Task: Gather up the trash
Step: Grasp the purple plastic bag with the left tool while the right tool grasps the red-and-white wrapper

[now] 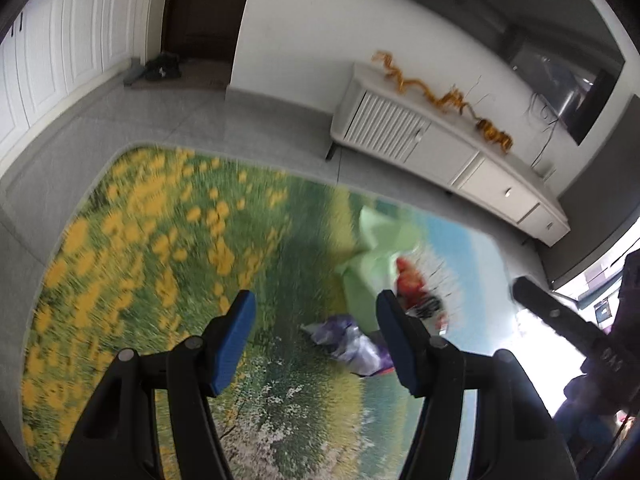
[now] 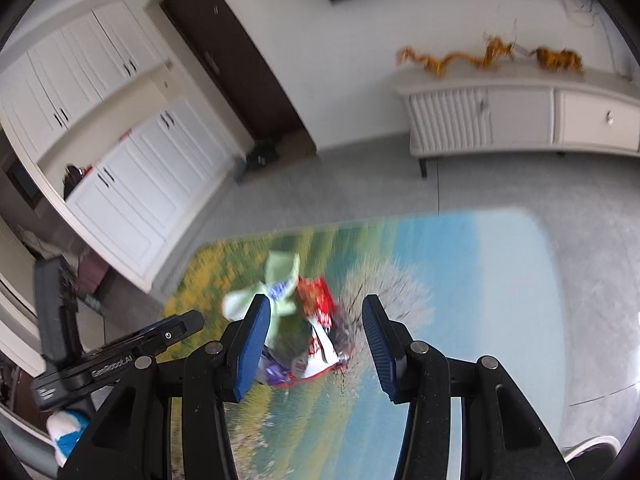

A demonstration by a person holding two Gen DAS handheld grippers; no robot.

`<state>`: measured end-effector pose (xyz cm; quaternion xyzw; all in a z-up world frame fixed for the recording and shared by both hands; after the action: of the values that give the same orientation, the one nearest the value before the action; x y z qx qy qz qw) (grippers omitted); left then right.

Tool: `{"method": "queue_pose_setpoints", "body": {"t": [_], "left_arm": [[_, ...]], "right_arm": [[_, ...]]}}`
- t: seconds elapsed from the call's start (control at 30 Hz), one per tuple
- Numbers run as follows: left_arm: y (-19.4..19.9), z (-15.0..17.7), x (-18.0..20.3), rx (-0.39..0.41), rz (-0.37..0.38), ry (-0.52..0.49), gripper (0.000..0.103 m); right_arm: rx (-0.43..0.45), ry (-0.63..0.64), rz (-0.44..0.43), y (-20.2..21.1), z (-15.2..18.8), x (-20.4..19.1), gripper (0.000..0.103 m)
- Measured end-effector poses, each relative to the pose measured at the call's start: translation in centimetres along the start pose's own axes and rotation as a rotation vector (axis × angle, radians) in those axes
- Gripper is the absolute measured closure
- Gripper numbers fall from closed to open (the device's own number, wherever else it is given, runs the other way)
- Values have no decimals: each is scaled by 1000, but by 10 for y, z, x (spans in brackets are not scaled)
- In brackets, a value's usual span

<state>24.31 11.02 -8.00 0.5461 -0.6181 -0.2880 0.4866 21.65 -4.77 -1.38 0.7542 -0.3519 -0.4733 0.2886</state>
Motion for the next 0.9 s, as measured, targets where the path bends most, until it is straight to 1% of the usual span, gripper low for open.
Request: {"method": "queue_pose_setpoints", "body": {"t": [0.07, 0.2, 0.27, 0.37, 0.4, 0.43, 0.47, 0.5, 0.53, 0.6, 0.7, 0.9], "left_arm": [[-12, 1, -3, -17, 3, 12, 43], [-30, 2, -3, -42, 0, 13, 43], [-36, 4, 0, -49, -3, 5, 43], [-45, 6, 3, -61, -7, -7, 43], [-48, 8, 5, -63, -8, -12, 44], [-50, 9, 6, -65, -7, -14, 45], [-51, 11, 7, -63, -1, -15, 46], [-52, 12, 8, -63, 2, -18, 51], [-52, 14, 11, -60, 1, -25, 57], [-53, 17, 15, -58, -7, -45, 61], [-51, 25, 20, -54, -17, -67, 61], [-43, 41, 16, -39, -2, -46, 64]], "right_arm": [[-43, 6, 2, -25, 2, 0, 58], [-93, 12, 7, -53, 8, 3, 58], [-103, 16, 12, -58, 13, 5, 59], [-120, 12, 16, -61, 21, 11, 66], [-125, 10, 21, -65, 24, 13, 71], [-130, 8, 22, -65, 25, 15, 75], [-133, 6, 21, -65, 27, 18, 78], [-131, 3, 18, -64, 29, 20, 82], [-127, 4, 18, -61, 31, 21, 83], [-122, 6, 24, -56, 35, 23, 84], [-115, 1, 23, -48, 42, 26, 85], [-78, -68, -13, -26, 56, 42, 85]]}}
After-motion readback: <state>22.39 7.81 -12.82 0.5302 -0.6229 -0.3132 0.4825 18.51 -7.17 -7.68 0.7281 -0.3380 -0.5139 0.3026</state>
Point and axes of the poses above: each gripper's, at about its wrist camera, not at the fingertips, and y roughly against the way its jaws point, x to its right, z to its underside, the point moved 4 cm from there along -y, roughly the way its jaws point, and after that the axes turned 13 degrees about -x, right-handed, at the moved point
